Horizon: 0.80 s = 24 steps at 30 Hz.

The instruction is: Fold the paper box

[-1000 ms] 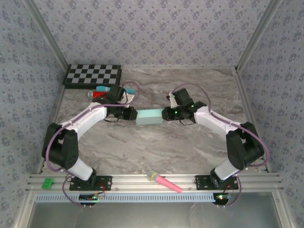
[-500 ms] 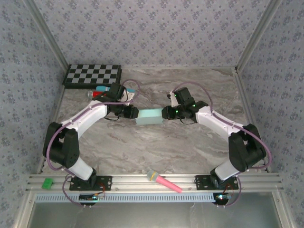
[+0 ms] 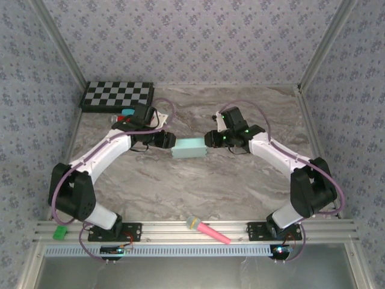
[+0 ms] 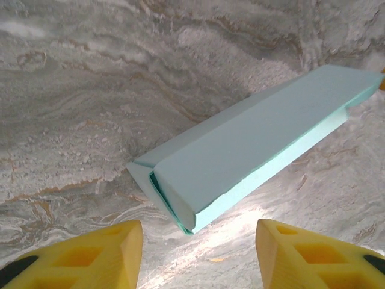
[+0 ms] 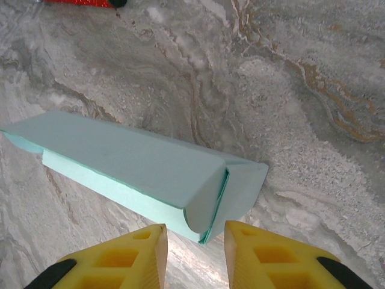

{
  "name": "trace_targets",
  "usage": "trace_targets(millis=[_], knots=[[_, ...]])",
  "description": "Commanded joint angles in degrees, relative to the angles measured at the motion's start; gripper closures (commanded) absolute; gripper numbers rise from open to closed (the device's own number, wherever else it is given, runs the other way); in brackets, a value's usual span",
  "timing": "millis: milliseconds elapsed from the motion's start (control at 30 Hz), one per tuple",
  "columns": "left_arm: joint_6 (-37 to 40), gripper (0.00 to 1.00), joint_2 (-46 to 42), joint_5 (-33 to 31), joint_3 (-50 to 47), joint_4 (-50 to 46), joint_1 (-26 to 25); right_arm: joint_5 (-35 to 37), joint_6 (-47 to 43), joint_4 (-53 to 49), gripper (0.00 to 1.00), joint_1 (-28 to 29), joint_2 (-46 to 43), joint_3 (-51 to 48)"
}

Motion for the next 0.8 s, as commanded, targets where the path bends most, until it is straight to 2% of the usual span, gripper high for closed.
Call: trace_targets(millis=[0,200,367,767], knots=[[-1.58,0.47,-1.98,-0.32,-0.16,2.29,0.03,-0.93,-1.29,-1.46,0.66,-0.82,-1.20,2.65],[-4.54,0.43,-0.35,-0.32,0.76,3.93,0.43,-1.57,-1.12,-3.02,0.64,-1.76,1.11,4.52],[-5.59,0.44,1.05,0.14,1.54,4.33,0.52,-2.69,-1.23,-3.82,0.64,-1.74,3.41,8.36],[-5.74,0.45,3.56,0.36,2.15,3.62,0.54,-4.57,-1.05,-4.34,0.64,-1.50,6.45,9.59]])
